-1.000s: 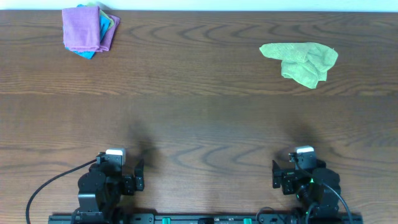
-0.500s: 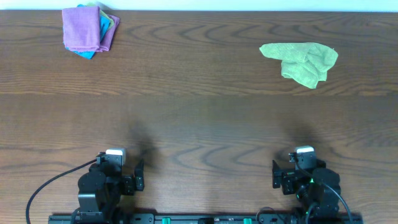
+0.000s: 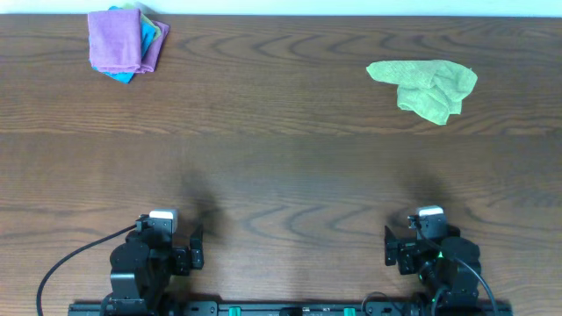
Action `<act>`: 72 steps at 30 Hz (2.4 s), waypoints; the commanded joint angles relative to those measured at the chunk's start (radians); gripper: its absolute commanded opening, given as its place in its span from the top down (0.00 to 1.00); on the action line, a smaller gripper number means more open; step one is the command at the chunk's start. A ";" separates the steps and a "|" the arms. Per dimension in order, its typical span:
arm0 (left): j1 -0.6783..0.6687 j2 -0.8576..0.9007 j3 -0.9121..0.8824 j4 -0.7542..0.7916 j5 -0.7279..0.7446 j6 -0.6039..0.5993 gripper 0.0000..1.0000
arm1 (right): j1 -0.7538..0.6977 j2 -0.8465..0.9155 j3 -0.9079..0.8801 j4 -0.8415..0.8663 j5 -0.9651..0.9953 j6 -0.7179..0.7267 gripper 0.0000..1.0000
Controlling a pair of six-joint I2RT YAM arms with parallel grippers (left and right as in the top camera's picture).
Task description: Fold the cloth
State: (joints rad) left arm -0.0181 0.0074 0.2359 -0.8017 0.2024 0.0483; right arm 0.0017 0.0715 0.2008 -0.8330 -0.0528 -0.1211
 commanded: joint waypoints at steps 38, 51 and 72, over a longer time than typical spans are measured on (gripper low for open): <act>-0.005 -0.004 -0.004 -0.014 0.000 0.000 0.04 | -0.204 1.136 0.677 0.746 -0.074 0.606 0.01; -0.005 -0.004 -0.004 -0.014 0.000 0.000 0.04 | -0.232 1.858 1.200 0.369 -0.093 0.502 0.15; -0.005 -0.004 -0.004 -0.014 0.000 0.000 0.04 | -0.381 1.989 1.200 0.616 -0.158 0.668 0.33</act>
State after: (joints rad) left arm -0.0208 0.0082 0.2359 -0.8017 0.2024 0.0483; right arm -0.3805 2.0220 1.3888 -0.2203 -0.1612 0.4904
